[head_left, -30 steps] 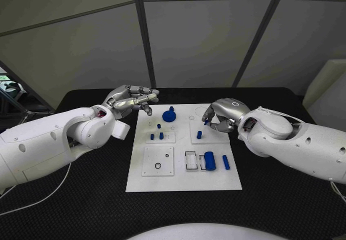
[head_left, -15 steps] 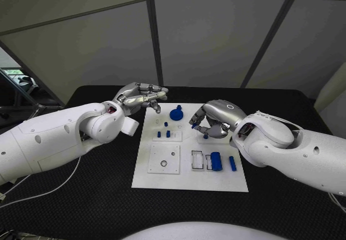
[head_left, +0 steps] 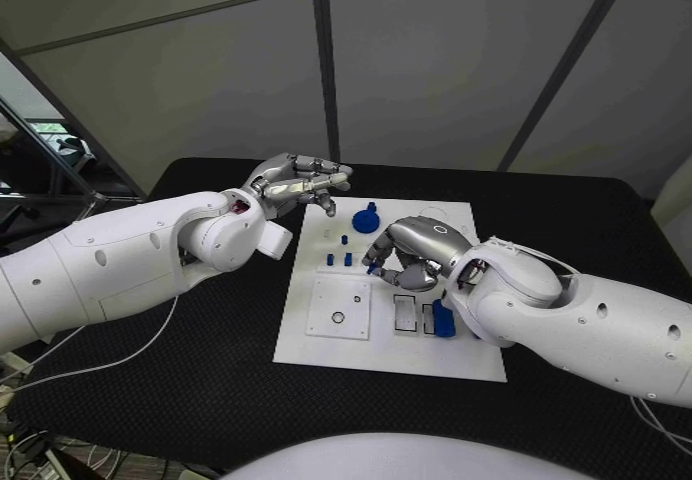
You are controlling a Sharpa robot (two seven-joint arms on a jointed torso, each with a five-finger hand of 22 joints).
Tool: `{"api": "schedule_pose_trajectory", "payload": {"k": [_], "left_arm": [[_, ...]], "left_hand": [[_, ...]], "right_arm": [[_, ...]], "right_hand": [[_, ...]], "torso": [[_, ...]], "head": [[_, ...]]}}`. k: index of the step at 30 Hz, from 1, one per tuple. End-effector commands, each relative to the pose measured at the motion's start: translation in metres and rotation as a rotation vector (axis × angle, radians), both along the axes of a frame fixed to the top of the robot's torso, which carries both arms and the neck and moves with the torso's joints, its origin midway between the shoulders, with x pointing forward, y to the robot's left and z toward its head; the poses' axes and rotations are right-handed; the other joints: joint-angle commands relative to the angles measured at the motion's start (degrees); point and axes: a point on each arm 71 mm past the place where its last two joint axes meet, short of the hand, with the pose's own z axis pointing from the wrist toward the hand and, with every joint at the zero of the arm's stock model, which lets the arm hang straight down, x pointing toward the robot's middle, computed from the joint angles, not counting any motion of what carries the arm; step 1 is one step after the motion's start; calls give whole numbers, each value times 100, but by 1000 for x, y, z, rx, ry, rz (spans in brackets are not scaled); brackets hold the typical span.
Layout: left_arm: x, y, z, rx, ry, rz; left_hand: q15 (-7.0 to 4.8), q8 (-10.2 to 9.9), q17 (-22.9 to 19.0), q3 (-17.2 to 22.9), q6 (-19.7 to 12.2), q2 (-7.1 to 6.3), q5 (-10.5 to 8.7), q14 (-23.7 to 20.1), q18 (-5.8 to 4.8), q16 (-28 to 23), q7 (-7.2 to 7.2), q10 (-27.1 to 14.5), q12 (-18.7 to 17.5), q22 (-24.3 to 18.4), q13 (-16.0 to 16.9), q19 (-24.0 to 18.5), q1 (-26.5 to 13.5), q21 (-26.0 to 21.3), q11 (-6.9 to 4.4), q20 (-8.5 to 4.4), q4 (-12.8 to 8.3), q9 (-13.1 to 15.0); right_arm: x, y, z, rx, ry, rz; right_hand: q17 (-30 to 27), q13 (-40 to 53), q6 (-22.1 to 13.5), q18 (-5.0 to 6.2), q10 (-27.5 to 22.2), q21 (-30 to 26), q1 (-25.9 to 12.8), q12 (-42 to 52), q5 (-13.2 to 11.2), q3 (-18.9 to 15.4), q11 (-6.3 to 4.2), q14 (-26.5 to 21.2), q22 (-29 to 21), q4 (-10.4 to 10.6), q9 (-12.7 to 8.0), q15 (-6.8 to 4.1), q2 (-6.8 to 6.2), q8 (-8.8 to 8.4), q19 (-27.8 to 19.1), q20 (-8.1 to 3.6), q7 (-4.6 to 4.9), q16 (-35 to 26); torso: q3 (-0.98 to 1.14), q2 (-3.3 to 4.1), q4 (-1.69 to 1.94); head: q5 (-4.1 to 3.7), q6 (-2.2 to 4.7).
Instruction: Assemble the parts on the task board
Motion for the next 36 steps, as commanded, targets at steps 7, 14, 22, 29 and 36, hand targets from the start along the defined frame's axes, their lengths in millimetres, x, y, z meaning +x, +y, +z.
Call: {"api": "schedule_pose_trajectory", "payload": {"k": [7, 14, 22, 29, 36], "left_arm": [[1, 0, 1, -7, -5, 3], [1, -1, 1, -7, -4, 1], [2, -1, 1, -7, -3, -1], [2, -2, 1, -7, -2, -2], [2, -2, 1, -7, 0, -5]], "left_hand": [[-2, 28, -8, -36, -22, 15, -17, -33, -109, -23, 29, -50, 37, -9, 8, -32, -56, -27, -3, 17, 12, -4], [-2, 28, -8, -36, -22, 15, -17, -33, -109, -23, 29, -50, 37, -9, 8, -32, -56, -27, -3, 17, 12, -4], [-2, 28, -8, -36, -22, 15, -17, -33, -109, -23, 29, -50, 37, -9, 8, -32, -56, -27, -3, 17, 12, -4], [-2, 28, -8, -36, -22, 15, -17, -33, -109, -23, 29, -50, 37, -9, 8, -32, -56, -27, -3, 17, 12, -4], [-2, 28, -8, -36, -22, 15, -17, -33, -109, -23, 29, -50, 37, -9, 8, -32, -56, -27, -3, 17, 12, -4]], "right_arm": [[-3, 13, -15, -30, 52, 46], [-3, 17, -21, -46, 68, 54], [-3, 19, -28, -66, 84, 61], [-3, 20, -31, -78, 94, 62], [-2, 21, -34, -85, 100, 56]], "right_hand": [[9, 4, 10, -81, -7, 23, -90, -37, 34, 24, 41, 117, 7, 1, 8, -5, 6, -8, 16, 0, 48, 28], [6, 4, 9, -80, -7, 19, -92, -37, 35, 24, 41, 116, 2, 1, 8, -5, 6, -9, 11, 1, 48, 28], [1, 4, 4, -79, -10, 18, -96, -38, 38, 25, 42, 113, -1, -2, 8, -4, 5, -12, 7, 2, 49, 29], [0, 3, -1, -78, -16, 18, -103, -40, 41, 24, 44, 110, -1, -2, 8, -3, 5, -16, 4, 3, 51, 33], [5, 3, -2, -78, -17, 19, -106, -40, 41, 24, 44, 110, 0, -1, 8, -3, 5, -17, 3, 4, 51, 38]], "torso": [[3, -4, -10], [7, -3, -2], [5, 0, -8], [2, -3, -1], [3, -3, -1]], "head": [[81, -45], [101, -63], [127, -81], [141, -99], [159, -113]]}}
